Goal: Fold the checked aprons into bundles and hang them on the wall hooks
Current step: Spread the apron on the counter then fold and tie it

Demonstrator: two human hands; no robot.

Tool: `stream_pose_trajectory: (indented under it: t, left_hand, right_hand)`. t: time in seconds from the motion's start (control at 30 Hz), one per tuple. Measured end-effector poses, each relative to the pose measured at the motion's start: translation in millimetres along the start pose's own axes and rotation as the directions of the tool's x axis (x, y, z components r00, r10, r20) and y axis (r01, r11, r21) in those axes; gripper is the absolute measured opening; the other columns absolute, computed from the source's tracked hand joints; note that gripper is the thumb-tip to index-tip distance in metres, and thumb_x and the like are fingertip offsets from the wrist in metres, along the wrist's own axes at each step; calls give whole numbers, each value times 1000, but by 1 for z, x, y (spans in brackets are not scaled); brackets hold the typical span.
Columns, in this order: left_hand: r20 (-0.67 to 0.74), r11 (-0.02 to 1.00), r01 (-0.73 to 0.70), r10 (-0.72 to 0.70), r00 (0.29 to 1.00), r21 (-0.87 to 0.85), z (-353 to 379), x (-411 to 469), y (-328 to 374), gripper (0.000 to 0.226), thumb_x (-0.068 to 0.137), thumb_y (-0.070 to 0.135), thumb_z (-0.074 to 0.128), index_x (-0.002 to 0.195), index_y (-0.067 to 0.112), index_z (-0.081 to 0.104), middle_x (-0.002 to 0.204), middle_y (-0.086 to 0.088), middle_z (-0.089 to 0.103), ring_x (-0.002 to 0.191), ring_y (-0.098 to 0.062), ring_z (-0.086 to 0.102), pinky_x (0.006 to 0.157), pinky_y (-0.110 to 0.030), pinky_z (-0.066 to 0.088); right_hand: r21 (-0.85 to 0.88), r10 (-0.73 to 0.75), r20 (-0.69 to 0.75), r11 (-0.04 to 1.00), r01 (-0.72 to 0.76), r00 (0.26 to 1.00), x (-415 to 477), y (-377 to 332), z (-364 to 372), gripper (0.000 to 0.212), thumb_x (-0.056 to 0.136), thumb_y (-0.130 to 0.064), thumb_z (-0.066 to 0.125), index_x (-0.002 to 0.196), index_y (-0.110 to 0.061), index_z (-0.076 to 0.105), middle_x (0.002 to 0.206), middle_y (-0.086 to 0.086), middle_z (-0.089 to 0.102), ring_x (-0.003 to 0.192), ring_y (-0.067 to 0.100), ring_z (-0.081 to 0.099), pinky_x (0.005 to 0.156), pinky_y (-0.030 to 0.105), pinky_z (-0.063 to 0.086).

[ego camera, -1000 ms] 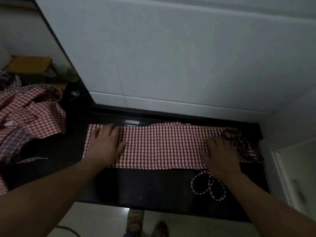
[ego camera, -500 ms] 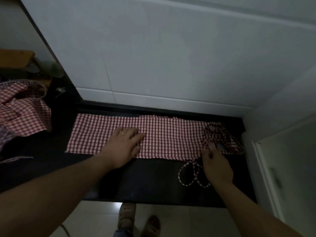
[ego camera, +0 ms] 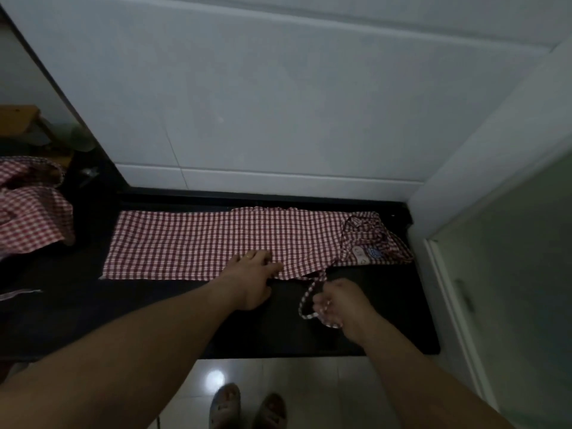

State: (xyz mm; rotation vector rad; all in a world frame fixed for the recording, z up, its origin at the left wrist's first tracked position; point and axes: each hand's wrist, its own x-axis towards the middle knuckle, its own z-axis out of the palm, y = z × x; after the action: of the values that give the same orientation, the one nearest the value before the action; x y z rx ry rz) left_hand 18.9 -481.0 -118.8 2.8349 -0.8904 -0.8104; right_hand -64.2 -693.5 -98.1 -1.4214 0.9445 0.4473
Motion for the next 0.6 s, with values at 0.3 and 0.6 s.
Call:
stream_pose_trajectory:
  t: [0.3, 0.6]
  left_hand:
    - [124, 1000, 27, -28, 992, 5, -15, 2, 5, 71, 98, 46, 56, 161, 36, 25, 165, -3, 19, 151, -30, 25, 120, -59, 28]
    - [166, 999, 44, -44, 985, 8, -25, -2, 19, 76, 98, 43, 59, 163, 32, 20, 169, -5, 15, 154, -32, 21, 121, -58, 28]
  right_hand:
    - [-174, 458, 375, 889, -424, 806, -31, 12, -49, 10, 91, -18, 67, 82, -16, 65, 62, 0, 60, 37, 4, 45, 33, 15, 32]
    - [-676, -195, -161, 736, 35, 967, -17, 31, -24, 70, 88, -65, 53, 129, -8, 55, 131, 14, 59, 114, 29, 60, 100, 42, 50]
